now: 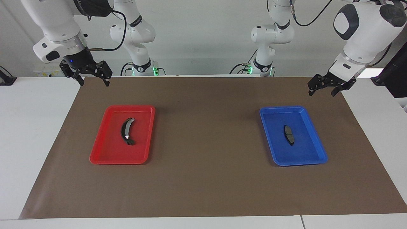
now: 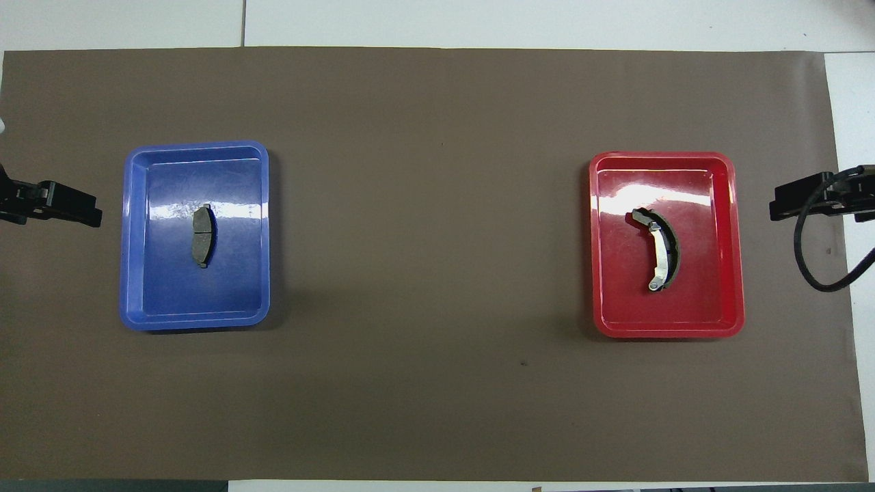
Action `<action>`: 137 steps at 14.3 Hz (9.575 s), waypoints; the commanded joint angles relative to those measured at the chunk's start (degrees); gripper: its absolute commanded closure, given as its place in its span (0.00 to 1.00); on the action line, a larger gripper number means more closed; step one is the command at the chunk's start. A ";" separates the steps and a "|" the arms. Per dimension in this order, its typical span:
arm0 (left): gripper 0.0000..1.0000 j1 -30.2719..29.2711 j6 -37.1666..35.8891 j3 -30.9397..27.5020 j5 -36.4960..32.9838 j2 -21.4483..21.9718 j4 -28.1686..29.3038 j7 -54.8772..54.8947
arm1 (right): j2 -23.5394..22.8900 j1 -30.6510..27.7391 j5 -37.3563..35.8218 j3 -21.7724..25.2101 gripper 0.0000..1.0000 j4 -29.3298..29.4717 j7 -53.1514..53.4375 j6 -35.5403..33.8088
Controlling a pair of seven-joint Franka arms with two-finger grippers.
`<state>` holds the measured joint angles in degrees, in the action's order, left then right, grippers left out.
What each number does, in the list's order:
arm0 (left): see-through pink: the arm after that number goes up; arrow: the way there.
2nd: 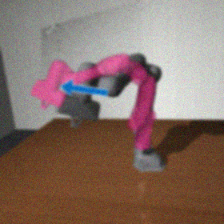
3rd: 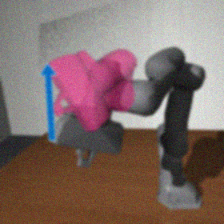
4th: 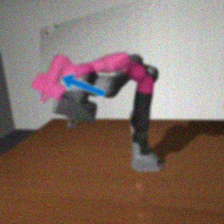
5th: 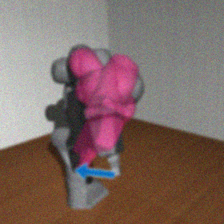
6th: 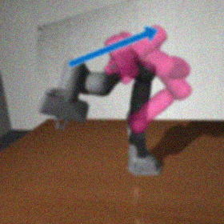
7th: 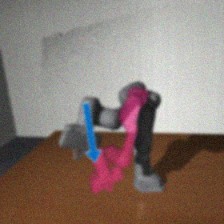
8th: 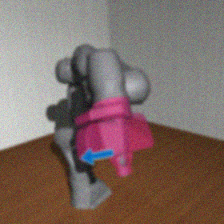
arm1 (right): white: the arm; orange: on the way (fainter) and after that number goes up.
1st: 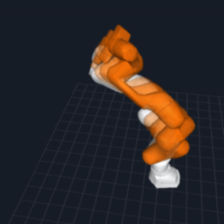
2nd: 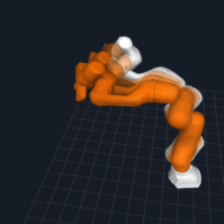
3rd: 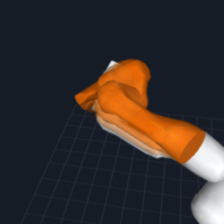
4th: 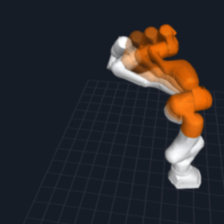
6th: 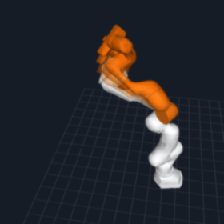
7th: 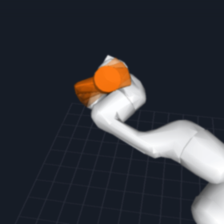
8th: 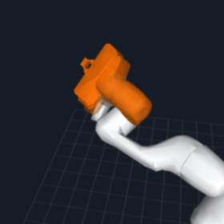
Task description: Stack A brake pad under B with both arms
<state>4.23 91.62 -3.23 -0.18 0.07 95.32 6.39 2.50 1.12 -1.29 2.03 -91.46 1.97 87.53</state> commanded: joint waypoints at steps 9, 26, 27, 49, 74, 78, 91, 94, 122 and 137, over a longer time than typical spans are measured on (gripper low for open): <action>0.01 0.34 4.87 -0.02 0.27 2.57 4.08 0.55 | -0.13 -0.50 0.06 -0.27 0.00 0.23 -0.82 0.19; 0.04 2.72 45.65 0.07 0.27 -7.09 30.97 -0.06 | -5.39 -0.59 5.07 -0.27 0.00 -35.54 -11.98 48.08; 0.05 2.72 47.41 0.07 0.27 -7.71 31.59 0.02 | -6.36 -0.59 5.07 -0.27 0.00 -35.72 -11.99 48.61; 0.85 19.91 31.87 -0.28 -0.08 -11.93 12.09 -21.93 | -11.29 -0.33 3.93 -0.18 0.39 -38.01 -13.13 51.43; 0.03 36.56 38.03 -0.72 0.18 -25.40 3.47 -43.75 | -9.97 10.37 2.61 -0.45 1.00 -21.84 2.67 30.86; 0.02 28.58 35.30 -0.63 0.18 -12.41 12.06 -34.64 | -11.71 14.60 3.05 -0.53 1.00 -20.09 4.54 32.80; 0.02 -1.58 10.18 -0.81 0.36 0.81 8.33 3.08 | -32.20 32.54 2.79 -0.53 1.00 1.81 23.35 35.75; 0.02 -2.73 4.37 -0.90 0.36 0.72 4.01 4.51 | -34.65 33.77 2.44 -0.54 1.00 1.81 23.35 38.51; 0.02 -4.40 1.02 -0.81 0.36 1.95 2.77 4.16 | -36.51 34.48 2.52 -0.62 0.00 1.02 23.43 43.26; 0.02 -4.40 1.02 -0.72 0.27 1.95 2.77 4.16 | -16.93 16.22 -2.92 1.93 0.00 1.19 22.56 22.18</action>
<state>0.43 92.91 -4.39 -0.15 1.33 98.17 10.13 -17.58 20.38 -3.34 5.01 -88.47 24.35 112.56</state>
